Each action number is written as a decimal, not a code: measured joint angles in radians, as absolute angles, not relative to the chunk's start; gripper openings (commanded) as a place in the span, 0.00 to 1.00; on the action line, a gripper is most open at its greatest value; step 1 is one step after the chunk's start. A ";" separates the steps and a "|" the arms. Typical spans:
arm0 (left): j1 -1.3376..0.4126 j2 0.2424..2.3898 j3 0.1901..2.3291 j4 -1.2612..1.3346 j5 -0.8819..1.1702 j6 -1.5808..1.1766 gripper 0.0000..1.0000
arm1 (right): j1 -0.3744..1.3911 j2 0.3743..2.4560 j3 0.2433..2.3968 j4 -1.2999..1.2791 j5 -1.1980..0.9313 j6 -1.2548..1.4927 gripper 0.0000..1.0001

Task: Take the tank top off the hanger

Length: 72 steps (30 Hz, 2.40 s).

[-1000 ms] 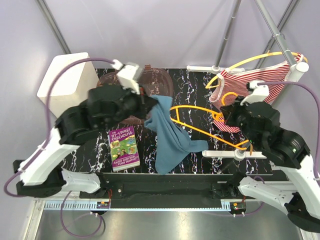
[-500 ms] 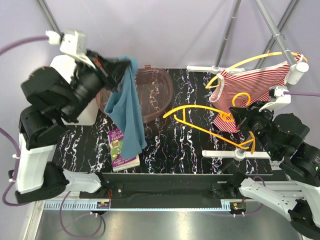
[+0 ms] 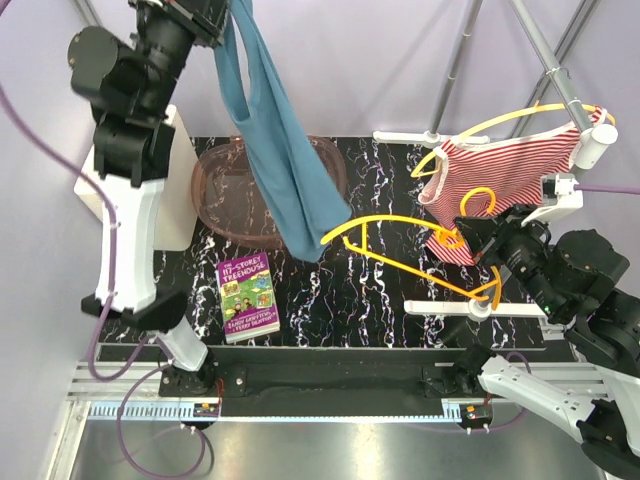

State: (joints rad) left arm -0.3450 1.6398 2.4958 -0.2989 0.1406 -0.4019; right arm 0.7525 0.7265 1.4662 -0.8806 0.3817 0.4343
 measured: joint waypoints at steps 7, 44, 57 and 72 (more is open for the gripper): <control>-0.187 1.773 2.420 -0.168 0.305 -0.571 0.00 | 0.752 0.740 1.485 -0.885 0.363 0.443 0.00; -0.469 1.222 1.533 -0.567 0.524 -0.474 0.85 | 0.752 0.816 1.379 -0.942 0.208 0.393 0.00; -0.780 1.286 1.702 -0.616 0.744 -0.392 0.85 | 0.752 0.772 1.329 -1.030 0.144 0.355 0.00; -0.748 1.367 1.949 -0.876 0.310 -0.295 0.00 | 0.753 0.744 1.327 -1.045 0.110 0.355 0.00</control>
State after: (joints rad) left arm -0.7483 1.3666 1.9491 -0.8764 0.3099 -0.2947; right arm 0.7528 0.7441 1.3266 -1.0454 0.1097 0.3553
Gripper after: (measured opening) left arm 0.015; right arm 0.029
